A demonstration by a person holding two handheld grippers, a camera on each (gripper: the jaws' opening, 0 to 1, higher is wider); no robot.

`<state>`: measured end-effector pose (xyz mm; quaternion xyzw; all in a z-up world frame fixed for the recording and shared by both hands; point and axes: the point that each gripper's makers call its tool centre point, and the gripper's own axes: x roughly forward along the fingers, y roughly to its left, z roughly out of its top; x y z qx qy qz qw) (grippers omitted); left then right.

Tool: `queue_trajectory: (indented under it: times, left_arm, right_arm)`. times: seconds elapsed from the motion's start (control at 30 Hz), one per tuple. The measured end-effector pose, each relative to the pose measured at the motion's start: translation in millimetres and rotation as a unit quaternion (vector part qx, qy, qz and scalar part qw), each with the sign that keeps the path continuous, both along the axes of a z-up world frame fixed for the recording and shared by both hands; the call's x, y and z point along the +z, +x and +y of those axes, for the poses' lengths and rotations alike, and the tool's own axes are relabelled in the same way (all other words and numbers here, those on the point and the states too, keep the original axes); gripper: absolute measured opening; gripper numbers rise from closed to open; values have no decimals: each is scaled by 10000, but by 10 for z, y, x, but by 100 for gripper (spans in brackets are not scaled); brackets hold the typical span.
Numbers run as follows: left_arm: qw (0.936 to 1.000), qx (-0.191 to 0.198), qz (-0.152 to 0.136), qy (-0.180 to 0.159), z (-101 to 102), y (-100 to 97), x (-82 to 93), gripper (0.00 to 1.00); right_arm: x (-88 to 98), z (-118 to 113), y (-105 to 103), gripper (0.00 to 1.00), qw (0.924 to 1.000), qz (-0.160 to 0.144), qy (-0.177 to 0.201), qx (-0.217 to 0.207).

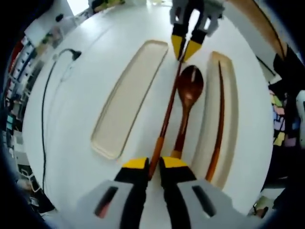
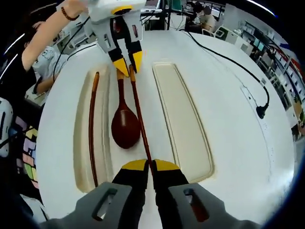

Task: Arrange the utensils inside the cutlery case until each visible utensil rests in its matching compartment.

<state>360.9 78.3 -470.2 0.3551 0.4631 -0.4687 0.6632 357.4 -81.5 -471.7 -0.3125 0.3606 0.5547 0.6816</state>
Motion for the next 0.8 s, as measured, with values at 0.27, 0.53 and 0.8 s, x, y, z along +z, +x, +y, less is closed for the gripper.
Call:
queue_trajectory:
  times: [0.27,0.53,0.8]
  left_arm:
    - [9995,197,-248,95,-19,21,-6,8]
    - [9986,-127,-309,-400,9,17,2,7]
    - [9985,95,-499,-203,-21,44,3,7]
  right_arm:
    - [8,17,8,1,9988,-358,-343,-29]
    - [13,3,21,1,9993,-298,215,-66]
    - [13,5,32,1,9981,-38,593,-157]
